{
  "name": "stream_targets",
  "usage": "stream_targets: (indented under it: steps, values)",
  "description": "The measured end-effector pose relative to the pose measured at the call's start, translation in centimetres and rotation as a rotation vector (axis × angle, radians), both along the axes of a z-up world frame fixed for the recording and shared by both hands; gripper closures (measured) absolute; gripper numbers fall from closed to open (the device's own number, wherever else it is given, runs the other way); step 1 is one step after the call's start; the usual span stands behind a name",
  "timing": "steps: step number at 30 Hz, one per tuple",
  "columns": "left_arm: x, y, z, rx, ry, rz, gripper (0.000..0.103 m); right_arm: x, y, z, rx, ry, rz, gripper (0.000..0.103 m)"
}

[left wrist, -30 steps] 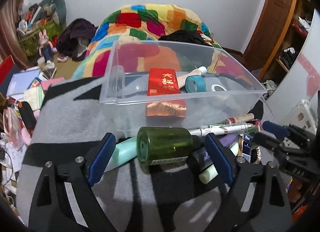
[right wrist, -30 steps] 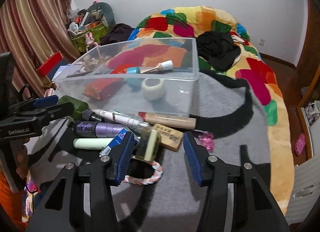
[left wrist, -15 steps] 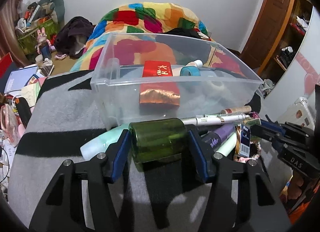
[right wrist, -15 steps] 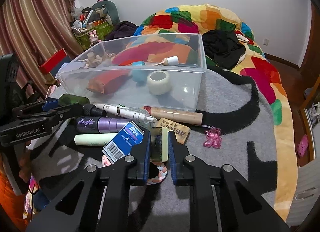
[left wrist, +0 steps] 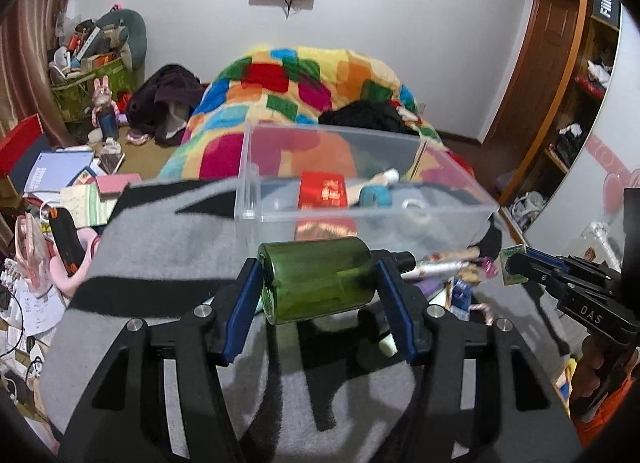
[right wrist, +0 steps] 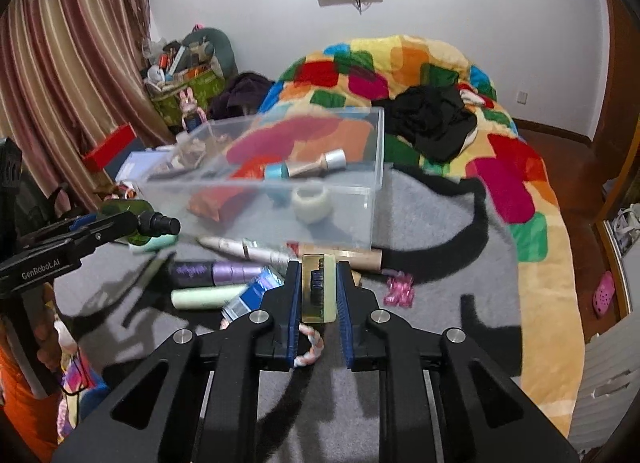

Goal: Organize objects
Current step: 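Release green bottle into clear box with left gripper while right gripper drops small box in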

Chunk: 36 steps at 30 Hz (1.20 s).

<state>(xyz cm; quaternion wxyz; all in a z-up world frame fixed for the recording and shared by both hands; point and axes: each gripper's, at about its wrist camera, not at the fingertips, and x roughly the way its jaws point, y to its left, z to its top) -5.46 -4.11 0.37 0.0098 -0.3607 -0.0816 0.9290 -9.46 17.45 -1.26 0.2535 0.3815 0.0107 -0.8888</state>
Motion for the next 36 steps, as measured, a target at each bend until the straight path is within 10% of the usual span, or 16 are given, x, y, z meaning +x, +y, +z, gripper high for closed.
stream_targets:
  steps: [12, 36]
  values:
    - [-2.9, 0.6, 2.9, -0.022, 0.078, -0.016, 0.045, -2.5, -1.8, 3.5, -0.029, 0.081, -0.013, 0.088]
    - [-10.7, 1.3, -1.3, -0.069, -0.11, -0.046, 0.045, -9.7, -6.5, -0.3, 0.119, -0.043, 0.008, 0.088]
